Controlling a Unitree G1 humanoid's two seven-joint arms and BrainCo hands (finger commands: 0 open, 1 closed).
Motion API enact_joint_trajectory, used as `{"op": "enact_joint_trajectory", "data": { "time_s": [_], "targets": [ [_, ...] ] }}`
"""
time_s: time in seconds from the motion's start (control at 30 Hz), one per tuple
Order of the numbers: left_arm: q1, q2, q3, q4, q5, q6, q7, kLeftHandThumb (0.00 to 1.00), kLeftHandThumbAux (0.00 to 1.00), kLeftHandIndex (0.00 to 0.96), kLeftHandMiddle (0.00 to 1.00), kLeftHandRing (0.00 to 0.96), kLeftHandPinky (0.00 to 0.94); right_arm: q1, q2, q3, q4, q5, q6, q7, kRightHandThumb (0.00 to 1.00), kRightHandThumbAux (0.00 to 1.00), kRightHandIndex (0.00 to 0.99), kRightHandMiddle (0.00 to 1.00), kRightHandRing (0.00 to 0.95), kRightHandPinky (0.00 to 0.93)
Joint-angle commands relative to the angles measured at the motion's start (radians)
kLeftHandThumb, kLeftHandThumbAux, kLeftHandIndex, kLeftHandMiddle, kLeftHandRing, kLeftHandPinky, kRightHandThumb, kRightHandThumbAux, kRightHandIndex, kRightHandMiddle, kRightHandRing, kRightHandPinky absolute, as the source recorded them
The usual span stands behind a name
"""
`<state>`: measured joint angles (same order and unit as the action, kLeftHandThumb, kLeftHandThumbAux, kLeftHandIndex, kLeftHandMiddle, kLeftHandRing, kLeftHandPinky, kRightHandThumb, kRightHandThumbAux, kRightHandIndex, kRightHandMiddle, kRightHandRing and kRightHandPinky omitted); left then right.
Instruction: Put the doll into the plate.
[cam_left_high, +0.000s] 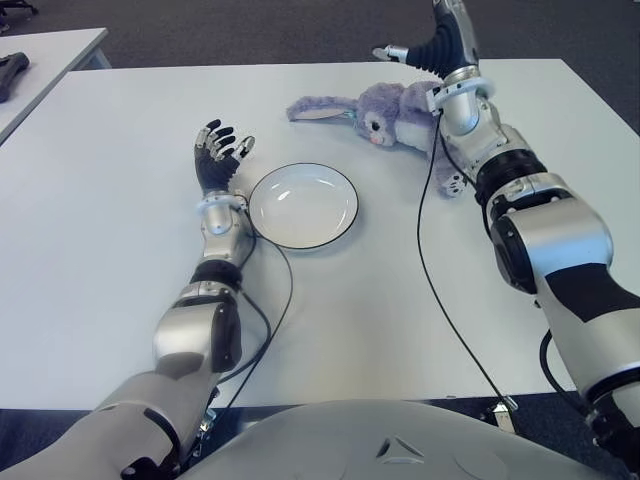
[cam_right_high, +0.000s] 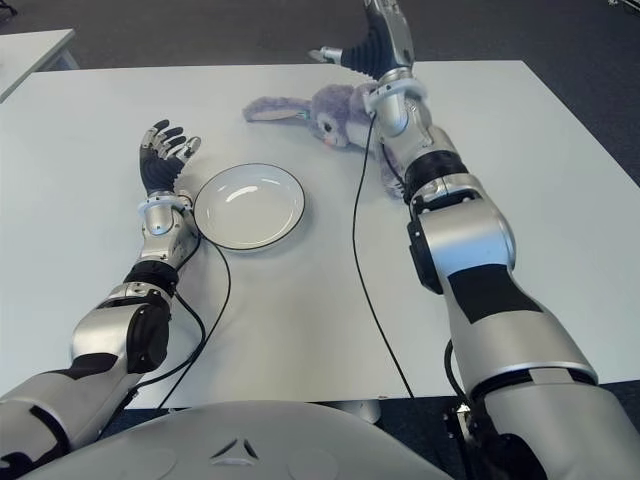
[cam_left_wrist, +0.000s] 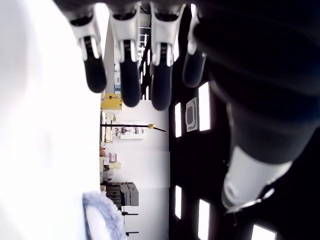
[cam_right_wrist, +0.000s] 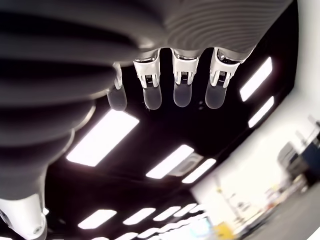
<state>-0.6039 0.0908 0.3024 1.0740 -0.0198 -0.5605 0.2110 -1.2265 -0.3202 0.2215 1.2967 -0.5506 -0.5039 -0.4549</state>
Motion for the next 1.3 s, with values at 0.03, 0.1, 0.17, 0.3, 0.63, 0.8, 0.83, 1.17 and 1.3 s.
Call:
{"op": "enact_joint_trajectory", "data": {
  "time_s": [0.03,0.1,0.17,0.3,0.63,0.8,0.83,1.17,1.3],
  "targets": [
    [0.295,-0.089,0.039,0.215,-0.042,0.030,0.012,0.000,0.789,0.217,0.309,0.294,0.260,-0.066,-0.045,0.060,0.045,-0.062,0.126,0.021,0.044,0.621,0.038,0.015,0.001,0.000],
    [0.295,-0.090,0.039,0.215,-0.040,0.027,0.017,0.000,0.795,0.225,0.307,0.293,0.264,-0.080,-0.058,0.080,0.050,-0.079,0.158,0.032,0.053,0.610,0.026,0.001,0.000,0.000],
    [0.295,-0.091,0.038,0.215,-0.039,0.029,0.021,0.000,0.795,0.226,0.307,0.293,0.265,-0.087,-0.064,0.096,0.052,-0.091,0.179,0.034,0.056,0.608,0.024,0.000,0.000,0.000],
    [0.293,-0.091,0.037,0.214,-0.036,0.032,0.028,0.000,0.788,0.224,0.309,0.296,0.261,-0.099,-0.076,0.130,0.057,-0.120,0.217,0.038,0.066,0.608,0.029,0.000,0.000,0.000],
    [0.292,-0.090,0.035,0.213,-0.033,0.036,0.033,0.000,0.783,0.222,0.307,0.293,0.245,-0.125,-0.135,0.230,0.084,-0.208,0.309,0.157,0.000,0.534,0.045,0.000,0.000,0.000],
    [0.292,-0.090,0.037,0.213,-0.037,0.035,0.023,0.000,0.777,0.222,0.305,0.289,0.242,-0.147,-0.144,0.262,0.089,-0.233,0.341,0.235,0.018,0.532,0.086,0.000,0.000,0.000],
    [0.292,-0.090,0.038,0.213,-0.038,0.035,0.021,0.000,0.775,0.223,0.306,0.289,0.242,-0.149,-0.145,0.267,0.090,-0.237,0.344,0.246,0.023,0.533,0.092,0.000,0.000,0.000],
    [0.291,-0.092,0.037,0.213,-0.037,0.035,0.019,0.000,0.754,0.229,0.302,0.281,0.227,-0.136,-0.174,0.341,0.096,-0.287,0.375,0.348,0.065,0.537,0.149,0.000,0.000,0.000],
    [0.289,-0.093,0.035,0.214,-0.034,0.035,0.027,0.000,0.751,0.231,0.301,0.279,0.234,-0.123,-0.184,0.364,0.098,-0.303,0.381,0.371,0.077,0.521,0.154,0.000,0.000,0.000]
  ]
}}
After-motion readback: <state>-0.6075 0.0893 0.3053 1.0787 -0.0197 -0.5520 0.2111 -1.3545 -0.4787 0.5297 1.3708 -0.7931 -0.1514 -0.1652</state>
